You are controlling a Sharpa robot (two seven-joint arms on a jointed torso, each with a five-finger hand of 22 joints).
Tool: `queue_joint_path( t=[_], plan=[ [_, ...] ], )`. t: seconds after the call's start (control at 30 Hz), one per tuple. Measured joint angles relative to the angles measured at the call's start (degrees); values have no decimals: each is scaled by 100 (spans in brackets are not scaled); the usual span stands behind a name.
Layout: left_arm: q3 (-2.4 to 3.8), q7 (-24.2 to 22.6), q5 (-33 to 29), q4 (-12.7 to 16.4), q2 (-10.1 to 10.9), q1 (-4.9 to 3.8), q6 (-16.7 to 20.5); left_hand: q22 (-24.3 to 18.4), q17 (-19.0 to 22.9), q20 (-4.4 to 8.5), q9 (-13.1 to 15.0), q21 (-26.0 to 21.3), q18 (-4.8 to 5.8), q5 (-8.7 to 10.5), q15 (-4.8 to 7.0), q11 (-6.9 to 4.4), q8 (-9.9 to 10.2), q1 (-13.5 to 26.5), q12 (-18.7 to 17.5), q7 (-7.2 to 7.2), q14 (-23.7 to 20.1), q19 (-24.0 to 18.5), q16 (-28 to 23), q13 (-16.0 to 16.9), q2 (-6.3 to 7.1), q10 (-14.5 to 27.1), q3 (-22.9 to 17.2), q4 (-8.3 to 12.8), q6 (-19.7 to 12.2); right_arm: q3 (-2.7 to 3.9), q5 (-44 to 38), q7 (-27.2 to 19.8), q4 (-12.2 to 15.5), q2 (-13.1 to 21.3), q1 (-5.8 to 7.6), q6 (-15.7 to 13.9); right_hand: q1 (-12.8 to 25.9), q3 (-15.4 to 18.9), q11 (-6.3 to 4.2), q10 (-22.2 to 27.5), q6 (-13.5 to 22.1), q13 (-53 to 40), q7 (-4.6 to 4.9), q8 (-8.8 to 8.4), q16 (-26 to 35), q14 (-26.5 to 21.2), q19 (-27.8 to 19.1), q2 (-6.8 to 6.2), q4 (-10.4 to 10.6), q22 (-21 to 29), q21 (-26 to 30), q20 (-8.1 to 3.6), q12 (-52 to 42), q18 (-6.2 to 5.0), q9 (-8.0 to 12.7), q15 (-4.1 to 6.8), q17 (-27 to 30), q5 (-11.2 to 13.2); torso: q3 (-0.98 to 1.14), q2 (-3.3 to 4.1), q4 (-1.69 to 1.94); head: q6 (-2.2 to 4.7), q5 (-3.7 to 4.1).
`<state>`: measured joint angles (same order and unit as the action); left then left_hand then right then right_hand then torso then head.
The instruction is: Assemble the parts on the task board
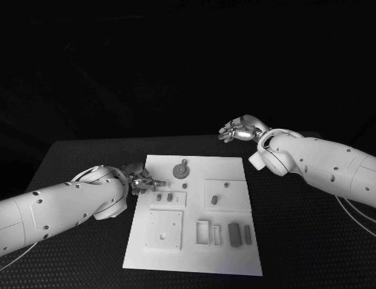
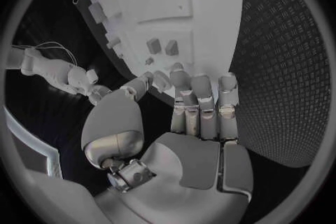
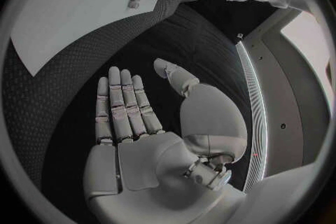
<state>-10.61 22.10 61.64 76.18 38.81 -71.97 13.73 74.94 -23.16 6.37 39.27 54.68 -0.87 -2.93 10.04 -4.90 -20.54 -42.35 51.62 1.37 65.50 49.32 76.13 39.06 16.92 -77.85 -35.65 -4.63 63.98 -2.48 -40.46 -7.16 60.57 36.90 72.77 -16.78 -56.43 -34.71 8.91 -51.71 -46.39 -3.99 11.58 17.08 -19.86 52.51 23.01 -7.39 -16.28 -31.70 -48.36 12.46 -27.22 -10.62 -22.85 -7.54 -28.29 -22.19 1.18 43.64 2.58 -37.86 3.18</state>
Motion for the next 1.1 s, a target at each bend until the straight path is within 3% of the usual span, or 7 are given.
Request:
queue_joint_path(
  t=[0.13,0.27,0.37,0.5,0.57,0.73,1.1],
  plan=[
    [18,-203,-72,-29,-16,-19,197,-37,162,-78,-10,-257,0,0,-189,126,71,-498,-357,160,-397,-359,-319,-151,-86,427,-63,301,-280,0,0,0,-5,-1,0,0,0,0,0,0,0,0,0,0,0,0,0,0,0,0,0,0,0,-1,0,0,0,0,-2,0,1,18,11],
    [18,-628,-148,-40,-78,-25,381,-181,470,-233,-30,-765,0,-170,-731,389,177,-1298,-1103,376,-1018,-1033,-955,-508,-400,1092,-164,1020,-559,0,0,0,-25,-7,0,2,0,0,0,0,0,0,0,0,0,0,0,0,0,1,0,0,0,0,0,0,0,0,-2,2,0,38,31],
    [19,-1029,-199,-53,-148,-25,514,-207,539,-275,-34,-875,0,-171,-857,450,179,-1454,-1295,426,-1144,-1171,-1110,-603,-456,1205,-183,1183,-609,0,0,0,-45,-7,0,3,0,0,0,0,0,0,0,0,0,0,0,0,0,1,0,0,0,0,0,0,0,0,-3,6,-4,45,36],
    [21,-1514,-194,-85,-256,-26,632,-251,670,-319,-88,-1122,0,-138,-1088,752,326,-2096,-2151,505,-1332,-1545,-1427,-1059,-537,1563,-330,1765,-834,0,0,0,-76,-11,0,5,0,0,0,0,0,0,0,0,0,0,0,0,0,0,0,0,0,0,0,0,0,0,-3,8,-6,55,47],
    [21,-1726,-128,-135,-329,-26,675,-249,681,-320,-115,-1143,0,-123,-1127,851,382,-2244,-2602,495,-1283,-1545,-1477,-1283,-557,1538,-322,1916,-904,0,1,0,-82,-17,0,5,0,0,0,0,0,0,0,0,0,0,0,0,0,-4,0,0,0,0,0,0,0,0,-3,8,-5,60,49],
    [0,-2082,202,-313,-539,-25,748,-197,599,-308,-193,-1143,0,-100,-1032,939,507,-2394,-3468,486,-1110,-1401,-1453,-1684,-571,1318,-282,2033,-913,0,1,0,-83,-34,0,6,0,0,0,0,0,0,0,0,0,0,0,0,0,-4,0,0,0,0,0,0,0,0,-2,8,-5,68,57],
    [-35,-2377,1144,-763,-979,-10,709,-128,438,-280,-296,-1143,-1,-93,-924,983,573,-2469,-4016,496,-918,-1235,-1175,-1976,-538,1326,-254,2036,-923,0,1,-2,-88,-81,0,12,0,0,19,-19,-1,0,-1,0,0,0,0,0,0,-3,0,0,0,0,5,0,0,0,1,10,-13,64,63]
  ],
)
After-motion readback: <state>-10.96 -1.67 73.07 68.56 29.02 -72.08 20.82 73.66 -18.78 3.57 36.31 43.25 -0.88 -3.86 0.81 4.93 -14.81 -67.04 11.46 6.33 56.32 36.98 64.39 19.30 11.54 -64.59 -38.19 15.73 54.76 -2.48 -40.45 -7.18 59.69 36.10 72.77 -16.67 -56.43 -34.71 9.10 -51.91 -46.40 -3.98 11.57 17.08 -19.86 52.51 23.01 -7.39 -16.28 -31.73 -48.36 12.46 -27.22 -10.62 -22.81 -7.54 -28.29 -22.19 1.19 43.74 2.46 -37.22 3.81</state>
